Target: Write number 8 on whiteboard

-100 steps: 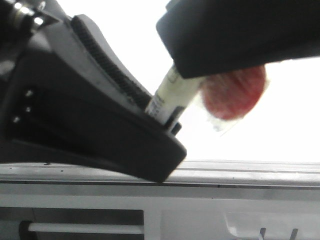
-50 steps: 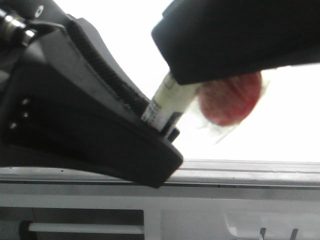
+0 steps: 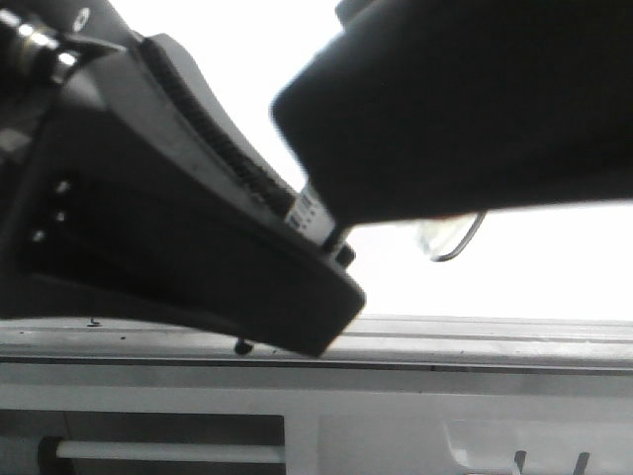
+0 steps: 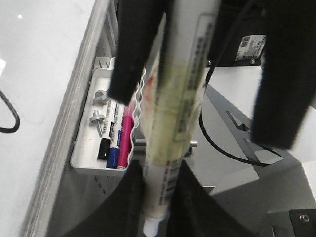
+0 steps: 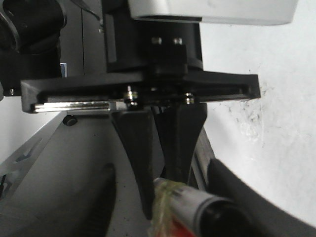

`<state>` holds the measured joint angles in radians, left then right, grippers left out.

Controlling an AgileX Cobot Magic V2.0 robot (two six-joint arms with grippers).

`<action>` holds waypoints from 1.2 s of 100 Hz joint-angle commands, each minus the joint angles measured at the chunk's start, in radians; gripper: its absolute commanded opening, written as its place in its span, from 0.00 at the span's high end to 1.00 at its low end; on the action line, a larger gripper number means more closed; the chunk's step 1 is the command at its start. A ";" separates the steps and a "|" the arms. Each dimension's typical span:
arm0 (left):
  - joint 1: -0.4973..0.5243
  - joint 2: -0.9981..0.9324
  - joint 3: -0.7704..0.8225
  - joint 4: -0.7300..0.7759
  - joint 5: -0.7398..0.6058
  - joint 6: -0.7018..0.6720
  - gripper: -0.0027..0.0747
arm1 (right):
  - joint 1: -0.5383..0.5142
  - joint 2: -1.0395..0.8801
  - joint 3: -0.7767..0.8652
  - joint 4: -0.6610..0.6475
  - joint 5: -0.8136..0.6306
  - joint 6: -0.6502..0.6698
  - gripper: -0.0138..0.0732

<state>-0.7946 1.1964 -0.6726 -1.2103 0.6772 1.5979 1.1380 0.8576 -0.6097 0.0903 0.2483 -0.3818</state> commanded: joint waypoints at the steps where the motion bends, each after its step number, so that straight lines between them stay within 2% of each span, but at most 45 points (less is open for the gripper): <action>1: -0.003 -0.016 -0.034 -0.059 -0.010 -0.025 0.99 | 0.002 -0.003 -0.037 -0.004 -0.096 -0.011 0.28; 23: -0.003 -0.016 -0.034 -0.059 -0.004 -0.053 0.99 | -0.024 -0.027 -0.037 -0.004 -0.099 -0.011 0.26; 57: -0.003 -0.018 -0.032 -0.018 0.041 -0.086 0.99 | -0.194 -0.192 -0.037 -0.017 -0.099 -0.011 0.26; 77: 0.001 -0.018 -0.010 0.027 0.022 -0.164 0.99 | -0.200 -0.269 -0.037 -0.017 -0.126 -0.011 0.29; 84: 0.001 -0.018 0.009 0.039 0.007 -0.192 0.99 | -0.200 -0.284 -0.037 -0.017 -0.147 -0.011 0.36; 91: 0.001 -0.018 0.027 0.042 -0.015 -0.222 0.99 | -0.200 -0.289 -0.037 -0.017 -0.171 -0.011 0.48; 109: 0.001 -0.018 0.043 0.044 -0.096 -0.294 0.99 | -0.200 -0.291 -0.037 -0.017 -0.198 -0.011 0.92; 120: 0.001 -0.018 0.043 -0.001 -0.186 -0.337 0.99 | -0.200 -0.291 -0.037 -0.017 -0.198 -0.011 0.91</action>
<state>-0.7946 1.1964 -0.6065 -1.1326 0.5637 1.3045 0.9435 0.5668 -0.6097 0.0799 0.1391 -0.3856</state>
